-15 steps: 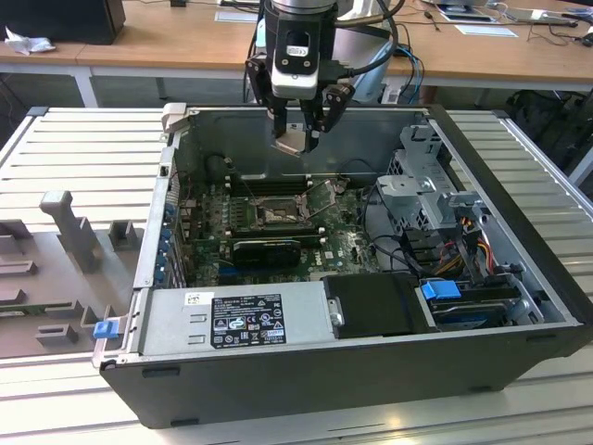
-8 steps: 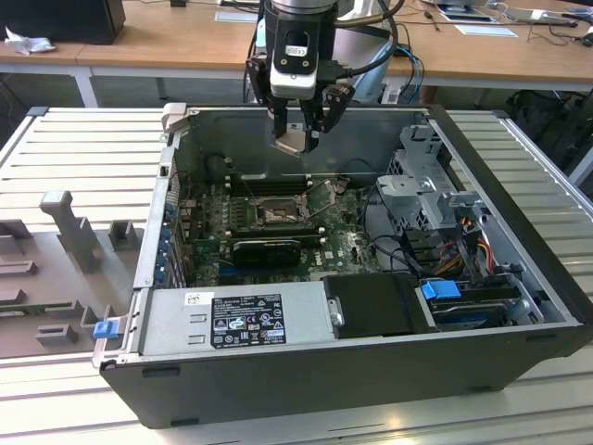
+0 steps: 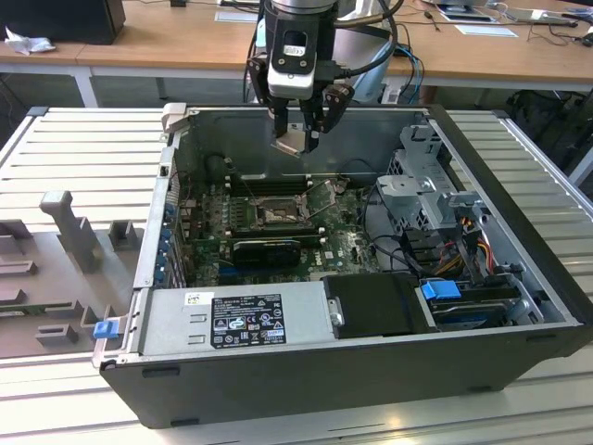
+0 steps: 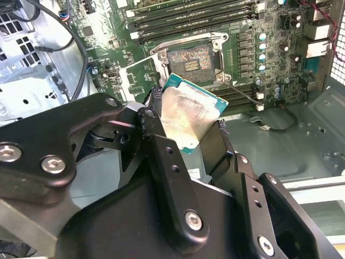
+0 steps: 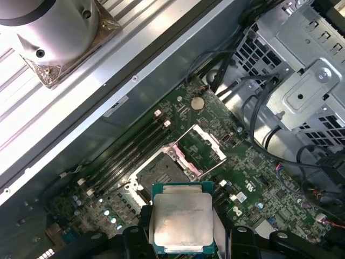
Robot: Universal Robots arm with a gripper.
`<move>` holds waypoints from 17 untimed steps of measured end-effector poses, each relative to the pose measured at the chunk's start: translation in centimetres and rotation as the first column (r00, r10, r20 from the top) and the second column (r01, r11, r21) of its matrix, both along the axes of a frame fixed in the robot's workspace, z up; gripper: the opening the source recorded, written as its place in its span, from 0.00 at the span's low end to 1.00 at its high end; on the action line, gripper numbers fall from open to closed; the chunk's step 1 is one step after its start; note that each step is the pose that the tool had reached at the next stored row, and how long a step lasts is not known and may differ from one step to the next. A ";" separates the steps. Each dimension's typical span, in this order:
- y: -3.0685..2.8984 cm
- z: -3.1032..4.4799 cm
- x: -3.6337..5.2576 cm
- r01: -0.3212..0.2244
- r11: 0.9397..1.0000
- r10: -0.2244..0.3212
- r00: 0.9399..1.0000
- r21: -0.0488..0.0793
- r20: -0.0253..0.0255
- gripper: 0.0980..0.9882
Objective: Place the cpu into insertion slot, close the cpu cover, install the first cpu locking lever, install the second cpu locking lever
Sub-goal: 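Place the cpu into insertion slot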
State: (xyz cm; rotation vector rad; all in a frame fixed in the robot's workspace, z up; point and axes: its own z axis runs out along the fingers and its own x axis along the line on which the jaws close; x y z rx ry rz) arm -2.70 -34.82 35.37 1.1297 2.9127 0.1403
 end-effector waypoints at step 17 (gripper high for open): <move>0.00 0.00 0.00 0.046 0.999 -0.046 0.999 0.000 0.000 0.48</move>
